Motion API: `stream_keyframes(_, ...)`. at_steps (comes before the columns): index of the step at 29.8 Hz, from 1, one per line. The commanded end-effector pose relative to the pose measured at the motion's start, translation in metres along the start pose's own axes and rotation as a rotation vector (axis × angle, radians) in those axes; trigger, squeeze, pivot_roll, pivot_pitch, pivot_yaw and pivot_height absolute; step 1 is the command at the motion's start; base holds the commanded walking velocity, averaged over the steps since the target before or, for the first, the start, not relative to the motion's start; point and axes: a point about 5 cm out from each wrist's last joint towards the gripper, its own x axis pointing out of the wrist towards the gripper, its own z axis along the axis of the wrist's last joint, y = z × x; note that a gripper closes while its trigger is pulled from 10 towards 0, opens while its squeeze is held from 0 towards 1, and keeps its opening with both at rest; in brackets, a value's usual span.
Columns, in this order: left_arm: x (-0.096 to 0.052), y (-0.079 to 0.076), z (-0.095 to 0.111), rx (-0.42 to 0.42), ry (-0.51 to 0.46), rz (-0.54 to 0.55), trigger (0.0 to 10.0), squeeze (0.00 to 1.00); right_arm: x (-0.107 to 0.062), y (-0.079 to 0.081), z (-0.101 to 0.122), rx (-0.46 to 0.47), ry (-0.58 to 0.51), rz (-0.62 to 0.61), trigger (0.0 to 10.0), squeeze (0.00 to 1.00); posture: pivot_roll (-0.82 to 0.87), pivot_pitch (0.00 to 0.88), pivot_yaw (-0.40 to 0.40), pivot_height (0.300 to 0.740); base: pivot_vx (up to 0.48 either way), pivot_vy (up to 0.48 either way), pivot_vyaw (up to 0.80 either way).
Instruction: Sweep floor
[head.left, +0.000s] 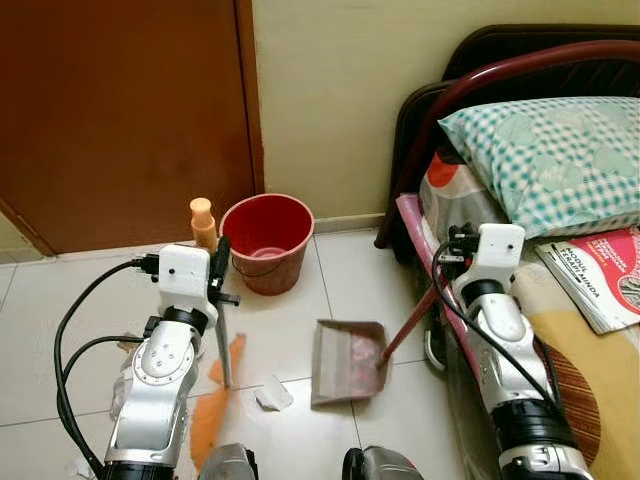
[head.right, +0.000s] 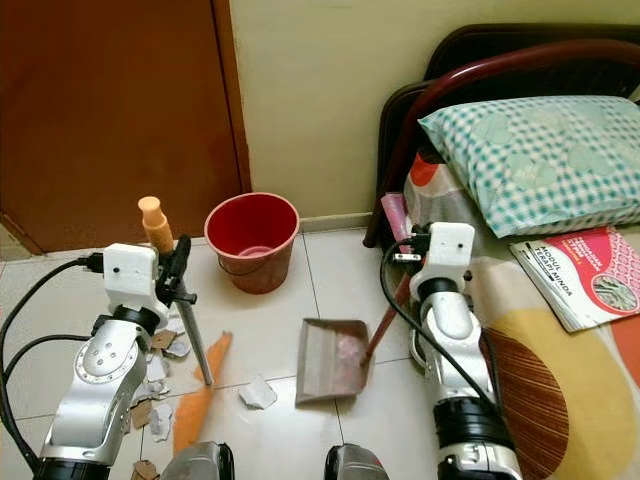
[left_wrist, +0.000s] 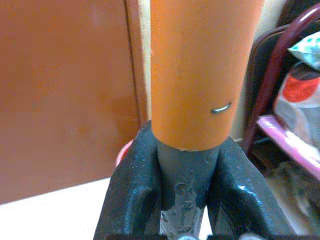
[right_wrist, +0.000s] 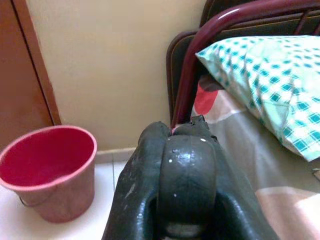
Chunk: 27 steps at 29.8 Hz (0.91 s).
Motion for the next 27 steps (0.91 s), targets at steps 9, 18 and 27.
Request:
stream_keyframes(9, 0.012, -0.033, 0.021, -0.228, -0.026, -0.126, 10.0, 0.00, 0.008, 0.029, -0.006, -0.077, 0.013, 0.028, 10.0, 0.00, 0.03, 0.117, -0.060, 0.740, 0.000, 0.000, 0.00)
stream_keyframes(18, 0.027, -0.032, 0.040, -0.485, -0.079, -0.057, 10.0, 0.00, 0.013, 0.039, -0.007, -0.076, 0.026, 0.065, 10.0, 0.00, 0.02, 0.122, -0.069, 0.740, 0.000, 0.000, 0.00)
stream_keyframes(27, 0.025, 0.016, 0.040, -0.361, -0.122, 0.125, 10.0, 0.00, 0.012, 0.035, -0.008, -0.035, 0.033, 0.068, 10.0, 0.00, 0.02, 0.120, -0.070, 0.740, 0.000, 0.000, 0.00)
